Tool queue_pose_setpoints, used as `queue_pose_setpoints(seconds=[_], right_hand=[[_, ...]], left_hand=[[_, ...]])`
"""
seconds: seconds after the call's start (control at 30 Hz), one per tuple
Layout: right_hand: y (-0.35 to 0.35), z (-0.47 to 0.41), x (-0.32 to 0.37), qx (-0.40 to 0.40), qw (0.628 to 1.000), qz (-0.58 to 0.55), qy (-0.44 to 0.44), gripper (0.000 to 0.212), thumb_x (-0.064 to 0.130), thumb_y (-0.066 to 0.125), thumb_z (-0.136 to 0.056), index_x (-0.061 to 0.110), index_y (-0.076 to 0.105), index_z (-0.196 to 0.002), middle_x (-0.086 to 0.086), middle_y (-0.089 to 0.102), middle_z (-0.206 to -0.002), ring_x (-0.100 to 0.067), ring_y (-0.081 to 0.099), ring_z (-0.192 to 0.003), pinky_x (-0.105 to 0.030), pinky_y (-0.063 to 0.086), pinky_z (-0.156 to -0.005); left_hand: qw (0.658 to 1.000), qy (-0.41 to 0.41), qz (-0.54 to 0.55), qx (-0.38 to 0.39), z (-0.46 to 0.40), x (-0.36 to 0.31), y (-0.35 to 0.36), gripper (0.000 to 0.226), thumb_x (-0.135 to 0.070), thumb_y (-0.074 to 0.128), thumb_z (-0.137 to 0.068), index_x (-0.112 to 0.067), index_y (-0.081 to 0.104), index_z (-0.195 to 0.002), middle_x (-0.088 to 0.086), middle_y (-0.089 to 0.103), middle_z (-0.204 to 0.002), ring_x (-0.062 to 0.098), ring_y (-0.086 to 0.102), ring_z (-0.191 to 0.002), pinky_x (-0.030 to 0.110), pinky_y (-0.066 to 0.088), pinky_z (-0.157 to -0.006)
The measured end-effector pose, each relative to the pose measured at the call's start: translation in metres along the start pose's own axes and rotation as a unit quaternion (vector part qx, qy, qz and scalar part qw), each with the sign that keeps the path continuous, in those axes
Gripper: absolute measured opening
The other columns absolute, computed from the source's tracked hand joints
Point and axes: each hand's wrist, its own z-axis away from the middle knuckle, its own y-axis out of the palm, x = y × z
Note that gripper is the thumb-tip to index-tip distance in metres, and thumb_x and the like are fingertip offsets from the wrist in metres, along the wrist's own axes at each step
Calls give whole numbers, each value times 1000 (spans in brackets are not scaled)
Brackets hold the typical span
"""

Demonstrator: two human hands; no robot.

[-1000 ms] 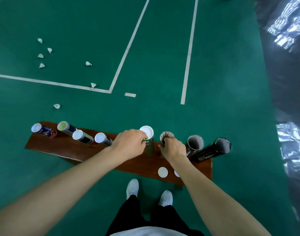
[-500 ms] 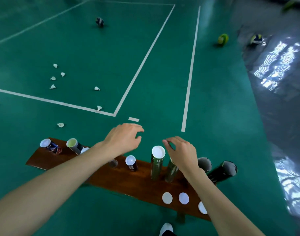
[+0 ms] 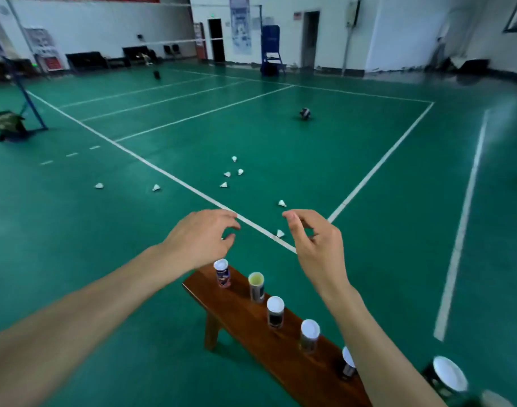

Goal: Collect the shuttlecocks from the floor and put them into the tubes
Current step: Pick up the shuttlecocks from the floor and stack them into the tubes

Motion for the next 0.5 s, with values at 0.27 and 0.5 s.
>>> queue_pose_setpoints(seconds=[0.27, 0.5], right_hand=[[182, -33, 56, 116, 975, -163, 94, 24, 51, 61, -99, 33, 77, -99, 35, 69, -93, 11, 61, -74, -22, 44, -70], [304, -72, 63, 163, 964, -180, 107, 14, 50, 66, -96, 40, 76, -97, 29, 61, -135, 5, 57, -122, -42, 48, -106]], left_hand=[[993, -106, -54, -4, 52, 172, -56, 35, -37, 52, -98, -33, 64, -131, -12, 43, -156, 16, 47, -139, 44, 37, -114], [983, -179, -15, -35, 32, 293, -52, 31, -34, 52, -97, -34, 69, -123, -12, 47, -154, 13, 50, -135, 41, 38, -112]])
